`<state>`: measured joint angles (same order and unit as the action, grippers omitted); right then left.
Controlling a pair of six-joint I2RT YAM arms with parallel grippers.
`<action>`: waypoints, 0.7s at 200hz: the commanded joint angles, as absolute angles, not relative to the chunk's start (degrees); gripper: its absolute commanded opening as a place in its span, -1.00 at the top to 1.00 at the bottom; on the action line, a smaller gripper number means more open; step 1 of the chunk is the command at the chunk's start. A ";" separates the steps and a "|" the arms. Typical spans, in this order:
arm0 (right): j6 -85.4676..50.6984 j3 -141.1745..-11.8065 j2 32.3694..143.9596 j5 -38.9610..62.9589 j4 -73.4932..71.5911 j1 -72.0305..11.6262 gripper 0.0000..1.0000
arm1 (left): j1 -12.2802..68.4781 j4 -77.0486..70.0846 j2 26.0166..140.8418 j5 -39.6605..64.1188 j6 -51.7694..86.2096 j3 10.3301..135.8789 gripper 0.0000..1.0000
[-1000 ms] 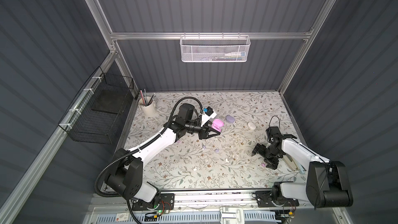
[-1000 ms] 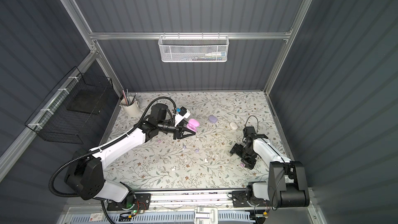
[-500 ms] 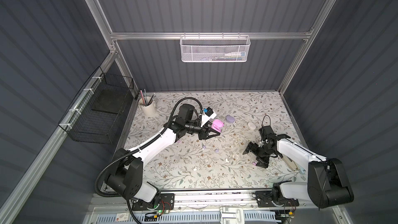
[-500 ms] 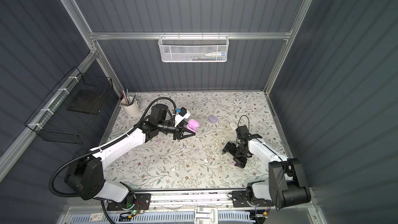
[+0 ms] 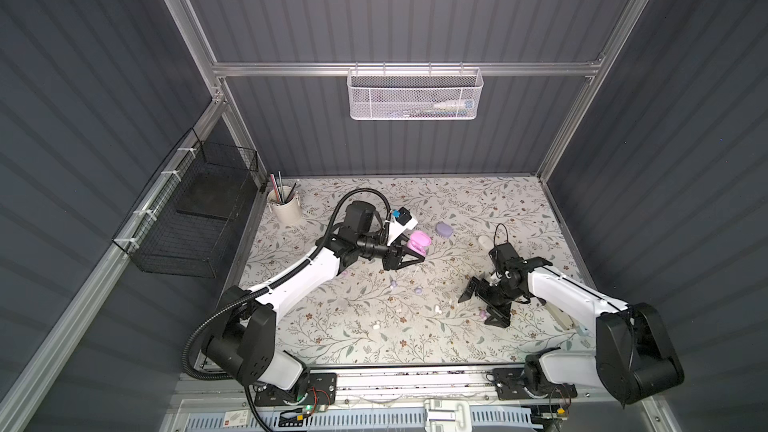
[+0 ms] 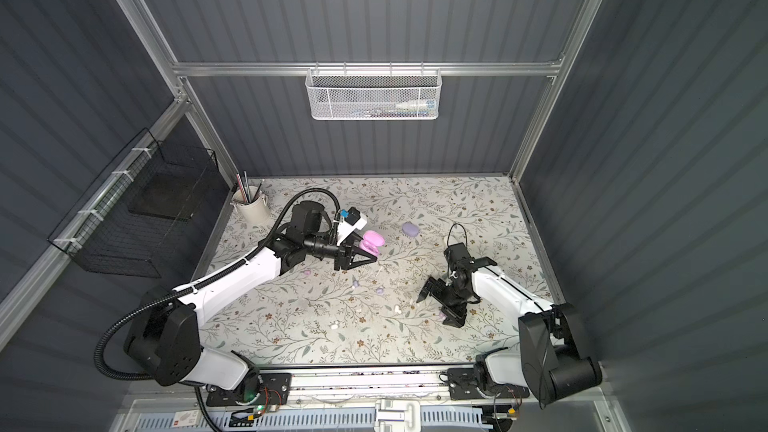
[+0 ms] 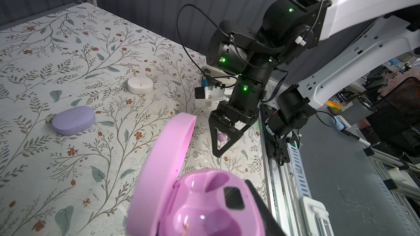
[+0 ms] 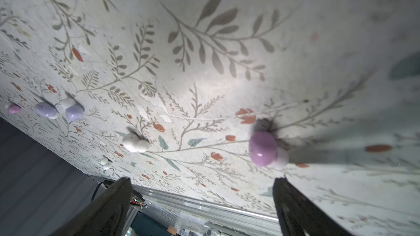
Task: Insert wireless bluetooth earbuds into charging case
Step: Rotate the wireless bluetooth earbud at the bottom-right of the table, then pick up the wireless bluetooth earbud from the bottom-right of the table.
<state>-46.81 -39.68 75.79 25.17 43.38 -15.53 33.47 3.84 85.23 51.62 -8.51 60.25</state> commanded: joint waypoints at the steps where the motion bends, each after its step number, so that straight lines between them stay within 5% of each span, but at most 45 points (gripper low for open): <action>1: -42.18 -43.30 74.61 21.06 50.18 -15.21 -0.98 | 33.31 5.23 83.92 51.94 -9.50 60.48 0.52; 85: -36.64 -47.15 80.56 7.88 49.58 -17.75 -0.67 | 33.31 5.51 84.64 51.96 -9.58 61.34 0.52; 140: -38.24 -42.50 79.54 8.41 45.29 -18.93 -0.23 | 33.31 5.71 84.73 51.75 -9.67 61.17 0.52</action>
